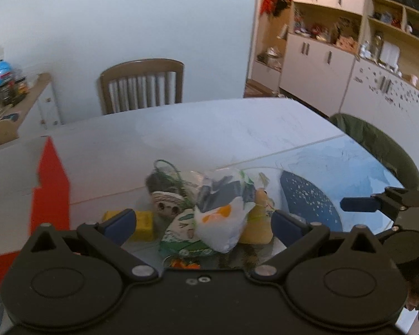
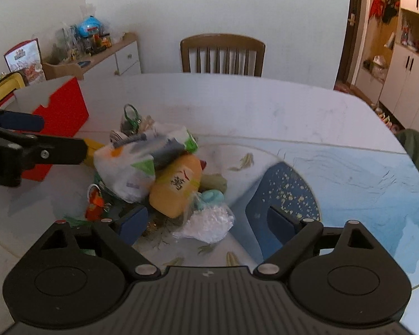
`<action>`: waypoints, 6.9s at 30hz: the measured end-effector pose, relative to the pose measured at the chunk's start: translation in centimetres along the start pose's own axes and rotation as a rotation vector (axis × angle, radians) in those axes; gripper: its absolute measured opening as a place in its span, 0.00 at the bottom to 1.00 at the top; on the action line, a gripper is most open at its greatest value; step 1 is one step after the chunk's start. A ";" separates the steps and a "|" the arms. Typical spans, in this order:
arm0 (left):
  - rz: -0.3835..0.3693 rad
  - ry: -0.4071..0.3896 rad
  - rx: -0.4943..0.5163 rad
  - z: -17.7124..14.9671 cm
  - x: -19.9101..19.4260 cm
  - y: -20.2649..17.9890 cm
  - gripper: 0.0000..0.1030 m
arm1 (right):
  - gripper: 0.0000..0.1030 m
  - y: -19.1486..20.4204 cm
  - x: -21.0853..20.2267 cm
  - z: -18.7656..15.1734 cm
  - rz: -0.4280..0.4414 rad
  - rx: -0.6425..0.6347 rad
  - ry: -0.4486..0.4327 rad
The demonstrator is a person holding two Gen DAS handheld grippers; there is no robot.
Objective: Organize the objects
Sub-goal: 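Grasp the clear plastic bag with the right tool while the left grasps the white printed bag, then carry both held bags over the open cardboard box, then open both tools to drop the bags into the box, then move both tools back to the items on the table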
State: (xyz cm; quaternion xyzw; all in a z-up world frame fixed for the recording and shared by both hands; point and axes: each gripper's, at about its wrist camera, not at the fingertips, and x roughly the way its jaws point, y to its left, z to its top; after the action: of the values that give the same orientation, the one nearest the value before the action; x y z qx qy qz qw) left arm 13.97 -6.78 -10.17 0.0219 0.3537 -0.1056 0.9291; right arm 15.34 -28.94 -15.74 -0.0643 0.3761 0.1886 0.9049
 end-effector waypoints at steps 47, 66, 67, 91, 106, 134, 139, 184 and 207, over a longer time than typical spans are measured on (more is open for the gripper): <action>-0.012 0.063 0.022 0.9 4.4 -0.6 0.43 | 0.40 -1.3 2.8 -0.4 0.063 0.045 0.046; 0.067 -0.015 -0.090 1.5 -4.4 4.9 0.43 | 0.40 3.6 -3.9 5.6 0.176 -0.023 -0.091; 0.078 -0.019 -0.098 1.6 -4.8 5.4 0.43 | 0.40 4.2 -4.1 6.1 0.190 -0.034 -0.096; 0.343 -0.028 -0.265 0.0 -10.3 20.5 0.43 | 0.40 23.0 1.1 14.0 0.393 -0.318 -0.128; 0.358 0.115 -0.267 -1.5 -5.8 28.0 0.43 | 0.40 30.4 9.8 13.9 0.394 -0.374 0.039; 0.360 0.219 -0.244 -2.6 -3.6 30.0 0.54 | 0.57 32.2 12.1 13.8 0.345 -0.425 0.121; 0.360 0.213 -0.245 -2.6 -4.3 29.5 0.61 | 0.57 31.1 10.4 14.1 0.369 -0.401 0.103; 0.221 -0.014 -0.105 1.2 -10.2 10.0 0.99 | 0.78 7.3 -6.8 8.2 0.267 -0.111 -0.100; 0.100 0.041 -0.077 -0.5 -1.0 3.1 0.99 | 0.79 -1.6 -0.7 3.3 0.110 -0.008 0.014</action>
State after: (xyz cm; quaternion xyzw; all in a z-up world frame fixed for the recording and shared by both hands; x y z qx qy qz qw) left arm 13.63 -3.54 -9.97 0.0060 0.3750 -0.0451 0.9259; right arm 17.67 -29.76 -12.90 -0.0482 0.3848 0.2392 0.8902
